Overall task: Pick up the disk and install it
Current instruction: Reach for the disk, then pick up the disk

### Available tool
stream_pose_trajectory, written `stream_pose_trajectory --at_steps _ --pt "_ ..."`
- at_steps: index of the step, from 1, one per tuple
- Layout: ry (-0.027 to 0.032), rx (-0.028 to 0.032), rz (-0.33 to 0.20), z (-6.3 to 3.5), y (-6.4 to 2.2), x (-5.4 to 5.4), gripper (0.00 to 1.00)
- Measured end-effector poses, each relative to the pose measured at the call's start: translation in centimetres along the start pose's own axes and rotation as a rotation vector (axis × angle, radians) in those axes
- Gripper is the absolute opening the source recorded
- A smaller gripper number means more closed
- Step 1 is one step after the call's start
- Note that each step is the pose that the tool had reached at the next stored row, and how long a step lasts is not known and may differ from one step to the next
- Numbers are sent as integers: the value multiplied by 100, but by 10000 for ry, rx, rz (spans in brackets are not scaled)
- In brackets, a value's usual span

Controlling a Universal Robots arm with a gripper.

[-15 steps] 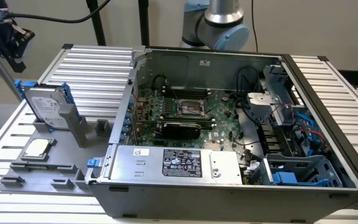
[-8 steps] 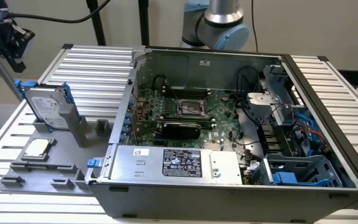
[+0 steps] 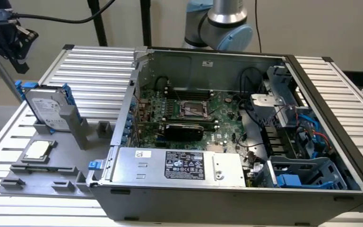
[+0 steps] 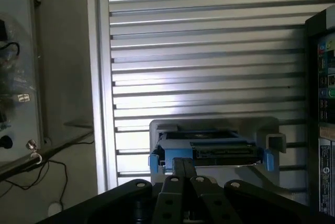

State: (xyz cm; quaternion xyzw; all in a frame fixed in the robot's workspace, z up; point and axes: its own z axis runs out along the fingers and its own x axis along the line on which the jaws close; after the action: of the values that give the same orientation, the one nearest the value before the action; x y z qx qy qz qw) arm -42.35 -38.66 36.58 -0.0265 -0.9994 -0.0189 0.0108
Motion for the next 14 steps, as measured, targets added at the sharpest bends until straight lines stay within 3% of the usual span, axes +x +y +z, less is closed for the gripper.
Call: stream_pose_trajectory --at_steps 14 --pt "-2 54 -2515 40 -2 -2 0"
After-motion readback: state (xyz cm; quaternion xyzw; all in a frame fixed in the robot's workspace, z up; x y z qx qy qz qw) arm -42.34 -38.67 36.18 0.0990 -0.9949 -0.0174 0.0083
